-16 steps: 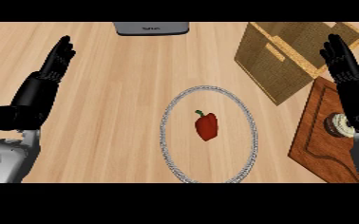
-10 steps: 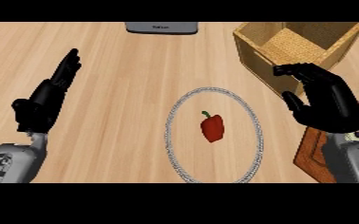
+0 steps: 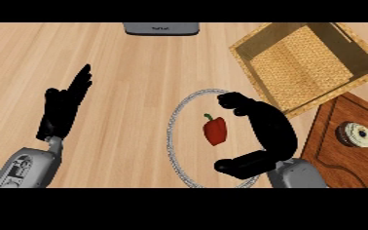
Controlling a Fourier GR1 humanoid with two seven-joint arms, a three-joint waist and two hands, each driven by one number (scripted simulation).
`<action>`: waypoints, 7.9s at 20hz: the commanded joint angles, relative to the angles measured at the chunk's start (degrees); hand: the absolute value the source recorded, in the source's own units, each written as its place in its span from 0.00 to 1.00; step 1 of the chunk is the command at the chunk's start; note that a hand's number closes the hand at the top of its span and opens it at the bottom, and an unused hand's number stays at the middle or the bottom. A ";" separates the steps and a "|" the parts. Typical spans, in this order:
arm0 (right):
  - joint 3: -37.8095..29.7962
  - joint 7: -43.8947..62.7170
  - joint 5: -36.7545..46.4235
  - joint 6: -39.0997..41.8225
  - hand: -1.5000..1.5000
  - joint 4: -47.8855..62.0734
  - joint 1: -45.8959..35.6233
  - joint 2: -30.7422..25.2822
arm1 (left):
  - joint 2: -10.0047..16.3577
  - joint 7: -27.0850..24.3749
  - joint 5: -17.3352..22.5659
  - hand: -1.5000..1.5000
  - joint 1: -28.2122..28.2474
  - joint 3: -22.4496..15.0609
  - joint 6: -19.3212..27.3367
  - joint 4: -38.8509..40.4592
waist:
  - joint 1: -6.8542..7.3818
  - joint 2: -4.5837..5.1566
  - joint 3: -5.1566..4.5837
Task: Pick the bell pepper from the placemat and place it in the basket
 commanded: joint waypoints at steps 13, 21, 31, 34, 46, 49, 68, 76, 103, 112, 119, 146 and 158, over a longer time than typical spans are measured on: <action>-0.99 20.27 20.16 15.82 0.00 -6.78 -6.33 -35.77 | -1.61 1.95 -0.82 0.50 -0.83 0.88 1.18 2.17 | -1.37 -0.54 -0.22; -6.53 24.91 16.66 26.55 0.00 -10.85 -5.83 -33.90 | -3.09 2.62 -2.64 0.50 0.56 3.35 -1.84 1.37 | -0.77 -0.39 -0.11; -8.98 22.68 26.91 20.21 0.00 -8.35 -3.02 -24.75 | -6.21 2.57 -6.87 0.50 0.23 4.90 -2.60 0.72 | -0.79 -0.34 -0.09; -8.00 22.39 31.15 19.02 0.00 -6.25 -3.94 -21.26 | -5.57 2.24 -6.59 0.50 2.44 6.74 -5.49 -0.97 | -0.62 -0.36 -0.10; -2.87 16.67 43.35 12.47 0.00 7.32 -6.48 -10.63 | -8.81 0.68 -10.28 0.50 1.06 9.01 -7.08 1.58 | -0.52 -0.32 -0.10; -2.76 16.27 45.03 12.02 0.00 8.89 -6.87 -8.82 | -8.16 4.04 -9.19 0.50 2.06 10.63 -8.70 -1.76 | -0.44 -0.35 -0.09; -1.84 15.73 54.51 9.16 0.00 14.43 -6.67 -0.34 | -11.12 2.47 -13.11 0.50 0.09 14.54 -12.36 1.75 | -0.73 -0.35 -0.10; -1.43 16.03 55.97 11.24 0.00 13.83 -4.17 0.54 | -12.40 5.52 -15.20 0.50 1.91 14.13 -11.79 -3.07 | -0.73 -0.41 -0.10; 7.08 35.33 84.40 1.18 1.00 27.99 -13.58 4.84 | -13.47 3.06 -15.18 0.50 1.90 16.44 -13.03 -0.87 | -0.59 -0.83 -0.36; 17.36 49.53 77.09 5.78 1.00 11.18 -11.74 6.26 | -16.08 4.83 -18.29 0.50 -1.18 13.91 -10.65 0.21 | -0.59 -0.39 -0.10; 11.86 55.62 58.00 10.30 1.00 -9.12 -8.71 6.28 | -14.17 4.06 -16.42 0.50 0.59 16.11 -12.24 -0.17 | -1.13 -0.56 -0.11; -14.10 88.89 37.42 20.80 1.00 -2.60 -58.15 -11.10 | -14.38 5.40 -16.53 0.50 0.04 15.95 -12.48 -2.36 | -0.22 -0.37 -0.18; -15.08 64.64 47.27 18.76 1.00 19.98 -55.42 -27.42 | -16.19 2.90 -17.93 0.50 2.65 13.97 -11.98 -2.86 | 0.36 -0.03 -0.10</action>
